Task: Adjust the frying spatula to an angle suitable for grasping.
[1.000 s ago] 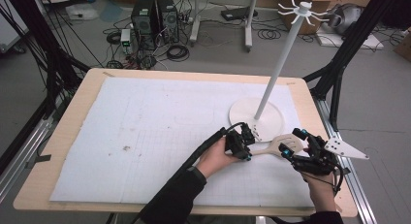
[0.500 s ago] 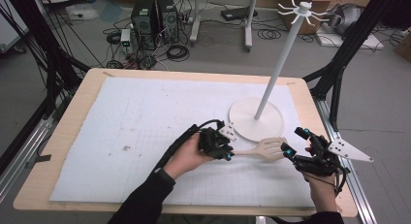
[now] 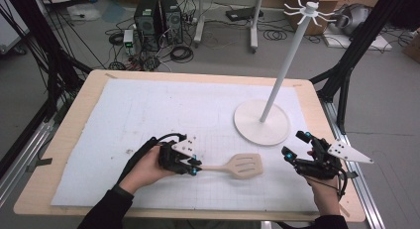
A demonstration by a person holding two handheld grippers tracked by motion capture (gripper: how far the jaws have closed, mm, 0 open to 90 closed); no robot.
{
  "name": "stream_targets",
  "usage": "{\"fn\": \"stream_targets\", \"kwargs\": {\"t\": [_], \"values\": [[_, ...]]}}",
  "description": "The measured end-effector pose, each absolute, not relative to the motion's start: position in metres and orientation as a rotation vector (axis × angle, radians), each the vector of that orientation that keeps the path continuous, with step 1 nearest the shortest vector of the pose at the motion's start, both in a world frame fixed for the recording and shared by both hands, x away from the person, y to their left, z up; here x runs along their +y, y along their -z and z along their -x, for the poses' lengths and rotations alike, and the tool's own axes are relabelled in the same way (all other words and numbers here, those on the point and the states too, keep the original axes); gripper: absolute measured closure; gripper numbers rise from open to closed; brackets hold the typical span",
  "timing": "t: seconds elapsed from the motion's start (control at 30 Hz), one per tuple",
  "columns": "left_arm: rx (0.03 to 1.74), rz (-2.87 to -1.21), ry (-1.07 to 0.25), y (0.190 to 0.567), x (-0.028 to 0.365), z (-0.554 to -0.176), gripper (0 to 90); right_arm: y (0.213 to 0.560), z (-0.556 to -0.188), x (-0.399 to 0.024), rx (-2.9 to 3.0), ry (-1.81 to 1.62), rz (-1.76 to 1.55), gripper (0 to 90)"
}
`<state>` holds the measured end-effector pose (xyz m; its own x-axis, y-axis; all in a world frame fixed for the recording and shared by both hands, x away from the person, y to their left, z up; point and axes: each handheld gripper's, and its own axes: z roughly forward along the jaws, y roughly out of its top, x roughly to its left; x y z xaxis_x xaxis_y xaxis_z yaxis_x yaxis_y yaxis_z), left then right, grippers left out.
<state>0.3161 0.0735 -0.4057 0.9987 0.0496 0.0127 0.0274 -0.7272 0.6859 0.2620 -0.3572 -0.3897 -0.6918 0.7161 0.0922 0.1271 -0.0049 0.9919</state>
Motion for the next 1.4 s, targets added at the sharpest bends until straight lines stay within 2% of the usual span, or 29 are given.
{"fn": "stream_targets", "kwargs": {"t": [0.33, 0.57, 0.63, 0.7, 0.73, 0.8, 0.9, 0.93, 0.97, 1.4], "values": [[0.006, -2.369, -0.006, 0.427, 0.084, -0.316, 75.2, 0.394, -0.266, -0.35, 1.891, -1.701, -0.889, 17.0], [0.052, -2.343, 0.056, 0.436, 0.086, -0.323, 72.0, 0.395, -0.267, -0.35, 1.902, -1.694, -0.889, 17.0], [0.093, -2.341, 0.049, 0.436, 0.087, -0.324, 54.2, 0.395, -0.267, -0.35, 1.901, -1.699, -0.891, 17.0], [0.127, -2.344, 0.049, 0.435, 0.088, -0.325, 50.7, 0.395, -0.267, -0.35, 1.901, -1.697, -0.891, 17.0], [0.144, -2.341, 0.049, 0.433, 0.09, -0.326, 41.5, 0.395, -0.267, -0.35, 1.903, -1.697, -0.89, 17.0], [0.159, -2.301, 0.033, 0.428, 0.097, -0.325, 39.6, 0.395, -0.267, -0.35, 1.903, -1.695, -0.889, 17.0], [0.209, -2.189, -0.005, 0.417, 0.117, -0.323, 27.7, 0.395, -0.267, -0.35, 1.913, -1.686, -0.896, 17.0], [0.225, -2.165, -0.015, 0.415, 0.123, -0.322, 27.7, 0.395, -0.267, -0.35, 1.913, -1.686, -0.896, 17.0], [0.242, -2.136, -0.036, 0.413, 0.131, -0.321, 22.8, 0.396, -0.267, -0.349, 1.919, -1.685, -0.901, 17.0], [0.561, -1.811, -0.25, 0.413, 0.249, -0.3, 17.5, 0.4, -0.273, -0.346, 1.956, -1.644, -0.926, 17.0]]}}
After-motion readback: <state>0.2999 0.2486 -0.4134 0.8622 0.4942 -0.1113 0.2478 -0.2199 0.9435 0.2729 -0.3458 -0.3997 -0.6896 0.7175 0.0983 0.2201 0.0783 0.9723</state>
